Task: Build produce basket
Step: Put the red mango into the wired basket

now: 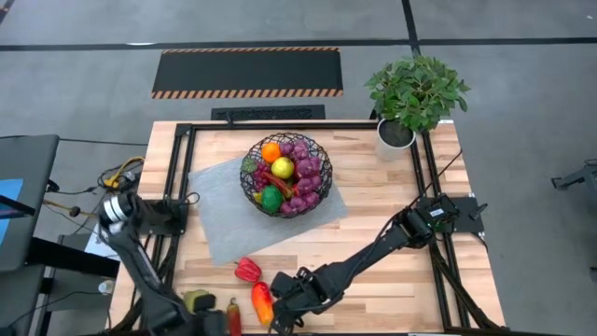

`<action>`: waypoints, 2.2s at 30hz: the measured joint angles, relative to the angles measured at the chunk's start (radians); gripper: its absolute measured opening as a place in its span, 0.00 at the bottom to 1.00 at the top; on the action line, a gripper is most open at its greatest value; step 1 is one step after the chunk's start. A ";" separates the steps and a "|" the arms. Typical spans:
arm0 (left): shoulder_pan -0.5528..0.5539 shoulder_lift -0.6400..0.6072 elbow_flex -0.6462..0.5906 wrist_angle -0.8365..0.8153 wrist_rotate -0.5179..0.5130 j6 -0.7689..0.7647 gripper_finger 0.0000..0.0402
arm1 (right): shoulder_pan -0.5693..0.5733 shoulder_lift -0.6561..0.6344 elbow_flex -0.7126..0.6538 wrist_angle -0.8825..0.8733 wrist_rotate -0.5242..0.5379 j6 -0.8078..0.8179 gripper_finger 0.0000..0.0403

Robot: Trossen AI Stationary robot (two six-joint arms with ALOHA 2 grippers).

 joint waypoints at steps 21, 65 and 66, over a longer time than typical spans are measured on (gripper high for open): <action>0.191 0.116 0.019 0.018 -0.186 0.057 0.00 | 0.056 0.000 0.000 -0.018 0.017 0.001 0.72; 0.253 -0.206 0.018 -0.121 -0.257 0.113 0.14 | -0.130 0.014 -0.001 -0.124 -0.116 -0.213 0.88; 0.249 -0.216 0.019 -0.135 -0.247 0.103 0.18 | -0.136 0.013 0.000 -0.118 -0.116 -0.206 0.90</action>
